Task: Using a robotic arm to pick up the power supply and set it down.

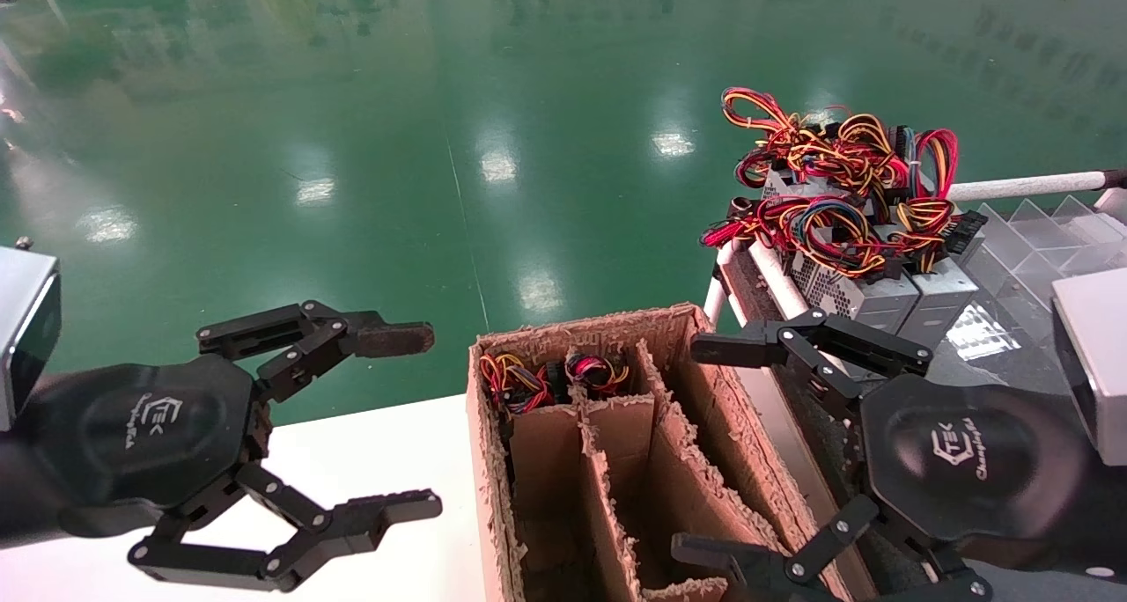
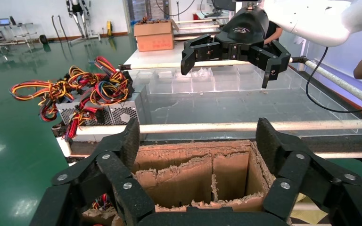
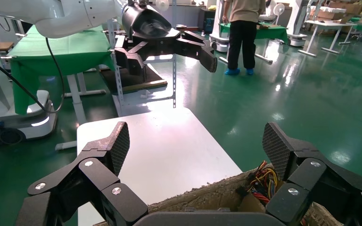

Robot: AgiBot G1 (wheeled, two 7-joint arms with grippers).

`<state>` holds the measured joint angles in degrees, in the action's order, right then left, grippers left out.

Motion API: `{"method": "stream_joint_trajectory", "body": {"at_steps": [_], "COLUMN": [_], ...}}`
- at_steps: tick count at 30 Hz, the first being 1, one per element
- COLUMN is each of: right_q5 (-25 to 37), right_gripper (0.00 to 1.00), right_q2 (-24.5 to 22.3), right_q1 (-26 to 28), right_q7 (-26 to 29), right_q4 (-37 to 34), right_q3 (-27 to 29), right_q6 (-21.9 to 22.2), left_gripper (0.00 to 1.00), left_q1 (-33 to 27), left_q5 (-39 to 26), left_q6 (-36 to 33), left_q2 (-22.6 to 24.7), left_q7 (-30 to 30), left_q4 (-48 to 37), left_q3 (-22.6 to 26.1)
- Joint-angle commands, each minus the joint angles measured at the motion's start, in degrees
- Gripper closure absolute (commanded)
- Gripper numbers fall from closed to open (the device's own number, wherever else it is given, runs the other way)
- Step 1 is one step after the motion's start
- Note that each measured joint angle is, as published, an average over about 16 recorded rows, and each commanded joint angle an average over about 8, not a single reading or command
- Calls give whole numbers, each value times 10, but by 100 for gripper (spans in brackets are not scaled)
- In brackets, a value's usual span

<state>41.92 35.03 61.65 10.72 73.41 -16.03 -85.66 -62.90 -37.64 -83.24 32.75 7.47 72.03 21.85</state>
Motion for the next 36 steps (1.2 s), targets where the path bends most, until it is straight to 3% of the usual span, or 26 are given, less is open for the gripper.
{"method": "stream_joint_trajectory", "body": {"at_steps": [1, 36], "right_q5": [0, 0], "right_gripper": [0, 0], "right_q2": [0, 0], "right_q1": [0, 0], "right_q7": [0, 0], "right_q4": [0, 0], "right_q3": [0, 0], "right_q6": [0, 0], "left_gripper": [100, 100], "left_q1": [0, 0], "left_q5": [0, 0], "left_q6": [0, 0], "left_q2": [0, 0], "left_q7": [0, 0], "left_q4": [0, 0], "left_q3": [0, 0]}}
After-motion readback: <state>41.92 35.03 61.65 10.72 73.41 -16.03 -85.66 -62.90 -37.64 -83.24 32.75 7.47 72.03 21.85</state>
